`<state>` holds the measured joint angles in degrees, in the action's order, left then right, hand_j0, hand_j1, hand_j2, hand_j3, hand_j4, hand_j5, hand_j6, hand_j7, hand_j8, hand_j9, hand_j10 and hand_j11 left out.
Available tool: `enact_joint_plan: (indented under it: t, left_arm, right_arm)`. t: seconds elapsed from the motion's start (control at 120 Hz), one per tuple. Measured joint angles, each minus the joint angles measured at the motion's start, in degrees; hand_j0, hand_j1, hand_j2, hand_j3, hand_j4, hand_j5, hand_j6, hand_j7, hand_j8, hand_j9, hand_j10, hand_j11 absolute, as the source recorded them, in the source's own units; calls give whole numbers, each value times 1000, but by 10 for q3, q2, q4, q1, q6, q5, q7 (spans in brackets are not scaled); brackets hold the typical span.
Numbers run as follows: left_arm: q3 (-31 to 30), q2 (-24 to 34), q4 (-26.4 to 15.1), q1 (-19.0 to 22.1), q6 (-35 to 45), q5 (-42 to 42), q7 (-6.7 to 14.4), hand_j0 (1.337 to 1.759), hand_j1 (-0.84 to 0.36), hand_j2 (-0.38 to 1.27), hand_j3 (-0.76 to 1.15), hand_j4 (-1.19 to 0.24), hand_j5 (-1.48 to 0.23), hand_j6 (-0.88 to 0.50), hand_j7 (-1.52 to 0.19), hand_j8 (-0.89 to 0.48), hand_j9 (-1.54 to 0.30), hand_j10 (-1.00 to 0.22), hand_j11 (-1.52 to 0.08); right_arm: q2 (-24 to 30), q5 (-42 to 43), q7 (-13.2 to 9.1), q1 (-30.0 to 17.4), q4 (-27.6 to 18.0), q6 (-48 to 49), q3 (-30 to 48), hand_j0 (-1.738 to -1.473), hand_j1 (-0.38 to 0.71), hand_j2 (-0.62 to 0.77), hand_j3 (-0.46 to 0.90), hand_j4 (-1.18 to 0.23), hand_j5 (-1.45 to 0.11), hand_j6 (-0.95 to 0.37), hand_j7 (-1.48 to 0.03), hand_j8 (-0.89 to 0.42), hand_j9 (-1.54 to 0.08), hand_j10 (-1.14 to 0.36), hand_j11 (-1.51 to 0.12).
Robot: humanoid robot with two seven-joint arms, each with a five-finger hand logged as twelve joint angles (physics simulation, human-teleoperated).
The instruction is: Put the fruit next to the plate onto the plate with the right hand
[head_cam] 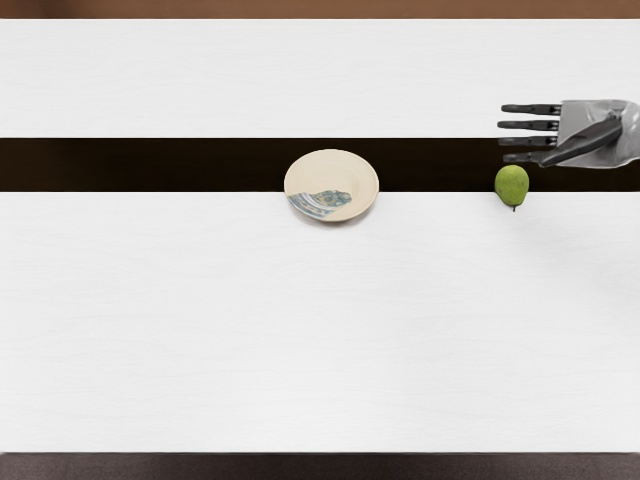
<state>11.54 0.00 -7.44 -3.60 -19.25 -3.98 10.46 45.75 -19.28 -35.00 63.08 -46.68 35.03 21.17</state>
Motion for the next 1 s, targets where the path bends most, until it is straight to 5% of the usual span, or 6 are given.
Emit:
enact_joint_plan:
  t: [0.217, 0.517, 1.0]
  left_arm:
    - [0, 0, 0, 0, 0, 0, 0, 1658, 332, 3, 0, -14, -18, -14, -18, -14, -18, -14, -18]
    - [0, 0, 0, -2, 0, 0, 0, 1658, 332, 3, 0, -14, -18, -14, -18, -14, -18, -14, -18]
    - [4, 0, -1, -16, 0, -4, 0, 1658, 332, 3, 0, -14, -18, -14, -18, -14, -18, -14, -18]
  right_arm:
    - [3, 17, 0, 1, 1, 0, 0, -1658, -349, -1, 0, 0, 0, 4, 0, 3, 0, 2, 0]
    - [-15, 222, 0, 63, -2, 0, -10, -1658, -349, -1, 0, 0, 0, 2, 0, 2, 0, 1, 0]
    - [-55, 473, 0, 147, 8, -54, -177, -1658, -349, 0, 0, -2, 0, -3, 0, -2, 0, -2, 0]
